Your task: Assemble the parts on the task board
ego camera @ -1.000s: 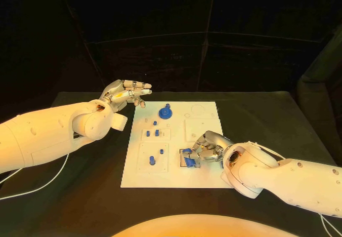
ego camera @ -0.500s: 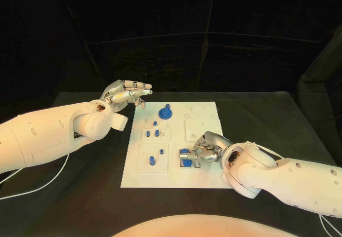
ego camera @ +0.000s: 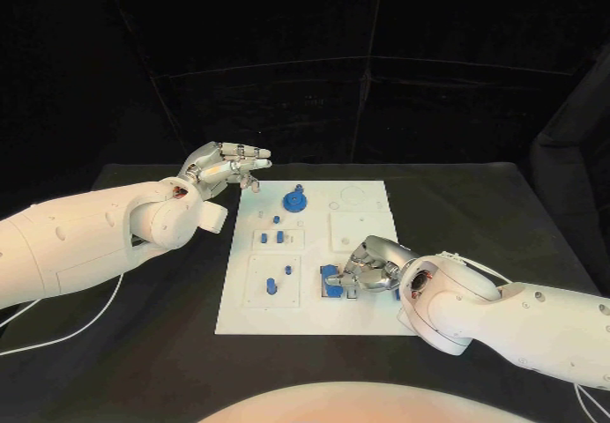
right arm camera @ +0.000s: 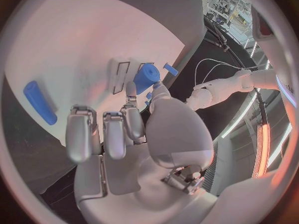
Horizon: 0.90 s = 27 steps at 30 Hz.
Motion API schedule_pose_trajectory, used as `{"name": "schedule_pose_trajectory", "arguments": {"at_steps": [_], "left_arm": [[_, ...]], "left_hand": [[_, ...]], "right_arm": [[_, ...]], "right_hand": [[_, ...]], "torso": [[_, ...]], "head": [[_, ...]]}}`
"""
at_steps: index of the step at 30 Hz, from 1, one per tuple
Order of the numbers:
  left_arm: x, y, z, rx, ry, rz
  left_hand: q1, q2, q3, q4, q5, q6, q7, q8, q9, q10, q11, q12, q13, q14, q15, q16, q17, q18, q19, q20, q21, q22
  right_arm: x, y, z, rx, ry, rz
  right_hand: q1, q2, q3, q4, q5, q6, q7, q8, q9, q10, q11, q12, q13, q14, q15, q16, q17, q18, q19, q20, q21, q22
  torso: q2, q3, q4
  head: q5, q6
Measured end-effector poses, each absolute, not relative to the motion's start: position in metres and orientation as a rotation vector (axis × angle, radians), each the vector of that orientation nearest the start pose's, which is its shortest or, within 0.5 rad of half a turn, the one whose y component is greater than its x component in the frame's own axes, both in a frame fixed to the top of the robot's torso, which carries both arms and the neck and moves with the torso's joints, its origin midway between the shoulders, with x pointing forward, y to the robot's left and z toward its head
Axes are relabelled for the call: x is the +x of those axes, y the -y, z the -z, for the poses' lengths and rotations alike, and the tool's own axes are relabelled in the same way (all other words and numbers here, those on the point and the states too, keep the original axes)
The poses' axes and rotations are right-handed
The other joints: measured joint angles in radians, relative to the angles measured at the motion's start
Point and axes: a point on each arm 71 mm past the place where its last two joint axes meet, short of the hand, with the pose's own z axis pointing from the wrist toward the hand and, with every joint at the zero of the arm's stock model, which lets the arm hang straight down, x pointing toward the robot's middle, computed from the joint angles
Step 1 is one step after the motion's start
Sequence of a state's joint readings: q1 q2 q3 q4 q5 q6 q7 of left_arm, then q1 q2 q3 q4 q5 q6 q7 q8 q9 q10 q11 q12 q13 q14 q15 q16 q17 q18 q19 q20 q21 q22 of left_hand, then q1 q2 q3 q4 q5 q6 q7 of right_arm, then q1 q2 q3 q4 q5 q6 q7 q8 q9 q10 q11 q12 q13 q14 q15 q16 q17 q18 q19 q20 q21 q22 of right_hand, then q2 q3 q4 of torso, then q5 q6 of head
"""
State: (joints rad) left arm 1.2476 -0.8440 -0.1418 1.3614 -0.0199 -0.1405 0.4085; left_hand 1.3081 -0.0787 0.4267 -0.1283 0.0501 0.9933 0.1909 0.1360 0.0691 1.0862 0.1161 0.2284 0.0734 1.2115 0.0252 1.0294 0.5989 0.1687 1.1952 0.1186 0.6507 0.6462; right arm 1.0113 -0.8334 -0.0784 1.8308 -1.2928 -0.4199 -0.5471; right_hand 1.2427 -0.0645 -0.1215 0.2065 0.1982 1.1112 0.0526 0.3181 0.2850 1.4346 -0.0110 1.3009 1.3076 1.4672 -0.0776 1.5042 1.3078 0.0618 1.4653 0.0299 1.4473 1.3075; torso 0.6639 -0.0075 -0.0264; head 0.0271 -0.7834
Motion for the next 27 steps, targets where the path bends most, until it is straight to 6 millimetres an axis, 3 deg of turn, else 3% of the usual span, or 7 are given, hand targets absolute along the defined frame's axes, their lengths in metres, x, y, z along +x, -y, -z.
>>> {"name": "schedule_pose_trajectory", "arguments": {"at_steps": [8, 23, 27], "left_arm": [[0.5098, -0.2533, 0.1984, -1.064, -1.493, 1.509], [0.5097, -0.2536, 0.1991, -1.069, -1.5, 1.503], [0.5097, -0.2534, 0.1991, -1.069, -1.501, 1.503]], "left_hand": [[0.005, 0.005, 0.0, 0.0, 0.0, 0.0, 0.0, 0.0, 0.0, 0.0, 0.0, 0.002, 0.0, 0.0, 0.0, 0.0, 0.0, 0.0, 0.0, 0.0, 0.0, 0.0], [0.005, 0.005, 0.0, 0.0, 0.0, 0.0, 0.0, 0.0, 0.0, 0.0, 0.0, 0.004, 0.0, 0.0, 0.0, 0.0, 0.0, 0.0, 0.0, 0.0, 0.0, 0.0], [0.005, 0.005, 0.0, 0.0, 0.0, -0.003, 0.003, 0.0, 0.0, 0.0, 0.0, 0.004, 0.0, 0.0, 0.0, 0.0, -0.002, 0.0, 0.0, 0.0, 0.0, 0.0]], "right_arm": [[0.3792, 0.1364, 0.2561, 0.221, -2.026, -0.672], [0.3816, 0.1303, 0.2595, 0.224, -2.032, -0.68], [0.3817, 0.1279, 0.2592, 0.225, -2.028, -0.686]], "right_hand": [[0.019, 0.012, -0.012, -0.008, -0.006, 0.009, -0.007, 0.015, 0.015, 0.009, -0.009, 0.012, 0.0, -0.002, -0.005, 0.004, 0.0, 0.0, 0.0, -0.007, 0.005, 0.0], [-0.002, 0.082, -0.033, 0.012, -0.005, 0.019, -0.016, 0.035, 0.034, 0.025, -0.025, 0.038, 0.003, -0.002, -0.012, 0.005, 0.0, 0.0, 0.001, -0.013, 0.013, 0.0], [0.017, 0.101, -0.028, -0.004, -0.042, 0.029, -0.024, 0.047, 0.042, 0.029, -0.028, 0.064, 0.005, -0.001, -0.021, 0.008, 0.0, 0.0, 0.0, -0.014, 0.02, 0.0]], "torso": [[0.0, -0.0006, 0.0011], [0.0, -0.0014, 0.0021], [0.0, -0.0011, 0.0021]], "head": [[0.0, -0.001], [0.001, 0.0], [0.001, -0.002]]}}
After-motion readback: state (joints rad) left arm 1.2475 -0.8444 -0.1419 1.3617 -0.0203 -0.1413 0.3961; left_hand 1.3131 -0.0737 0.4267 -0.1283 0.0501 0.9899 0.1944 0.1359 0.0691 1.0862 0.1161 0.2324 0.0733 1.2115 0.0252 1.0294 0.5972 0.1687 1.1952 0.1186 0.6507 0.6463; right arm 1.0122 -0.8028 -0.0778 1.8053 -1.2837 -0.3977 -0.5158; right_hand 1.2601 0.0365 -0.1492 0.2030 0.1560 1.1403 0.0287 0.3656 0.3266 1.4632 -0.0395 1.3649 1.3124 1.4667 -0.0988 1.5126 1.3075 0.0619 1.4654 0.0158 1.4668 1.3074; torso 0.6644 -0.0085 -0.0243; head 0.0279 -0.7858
